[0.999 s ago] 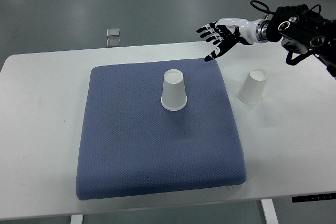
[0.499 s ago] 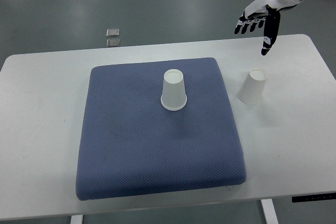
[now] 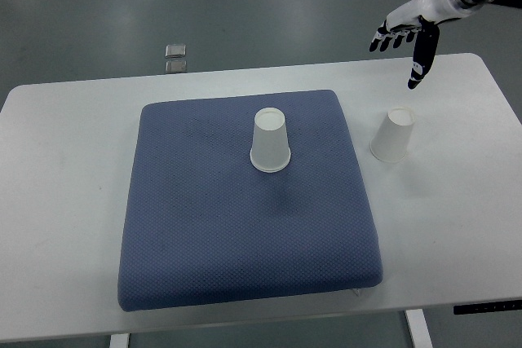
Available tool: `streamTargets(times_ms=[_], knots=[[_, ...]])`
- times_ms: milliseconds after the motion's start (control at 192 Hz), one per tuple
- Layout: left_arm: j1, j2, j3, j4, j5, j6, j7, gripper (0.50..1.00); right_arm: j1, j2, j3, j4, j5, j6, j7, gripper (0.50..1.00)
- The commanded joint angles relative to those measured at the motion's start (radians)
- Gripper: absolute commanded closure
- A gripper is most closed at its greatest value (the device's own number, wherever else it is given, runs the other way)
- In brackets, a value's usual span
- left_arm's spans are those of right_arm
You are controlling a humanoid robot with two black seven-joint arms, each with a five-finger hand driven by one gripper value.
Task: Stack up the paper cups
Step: 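Lower the right hand over the white cup beside the pad, then close the right hand fingers around the white cup, then lift the cup and carry it over the cup on the pad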
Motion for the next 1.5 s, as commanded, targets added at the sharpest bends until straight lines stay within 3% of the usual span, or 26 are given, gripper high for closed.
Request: streamTargets(times_ms=[0, 156, 447, 1066, 1170, 1332, 1493], knots=[[0.000, 0.000, 0.000, 0.000, 0.000, 0.000, 0.000, 0.500, -0.088, 0.020, 0.003, -0.053, 0.001, -0.053, 0.000, 0.572], [0.000, 0.000, 0.000, 0.000, 0.000, 0.000, 0.000, 0.500, -0.168, 0.046, 0.004, -0.087, 0.001, -0.123, 0.000, 0.576], [0.002, 0.000, -0.003, 0.003, 0.000, 0.000, 0.000, 0.500, -0.266, 0.083, 0.006, -0.137, 0.004, -0.172, 0.000, 0.576], [0.005, 0.000, -0.003, 0.002, 0.000, 0.000, 0.000, 0.500, -0.395, 0.149, 0.006, -0.257, 0.003, -0.192, 0.000, 0.599], [0.005, 0.000, -0.003, 0.002, 0.000, 0.000, 0.000, 0.500, -0.404, 0.153, 0.006, -0.266, 0.003, -0.192, 0.000, 0.662], [0.006, 0.000, -0.003, 0.003, 0.000, 0.002, 0.000, 0.500, -0.426, 0.155, 0.003, -0.288, 0.001, -0.205, 0.000, 0.711], [0.006, 0.000, -0.003, 0.003, 0.000, 0.002, 0.000, 0.500, -0.436, 0.159, -0.007, -0.301, -0.002, -0.205, 0.000, 0.818]])
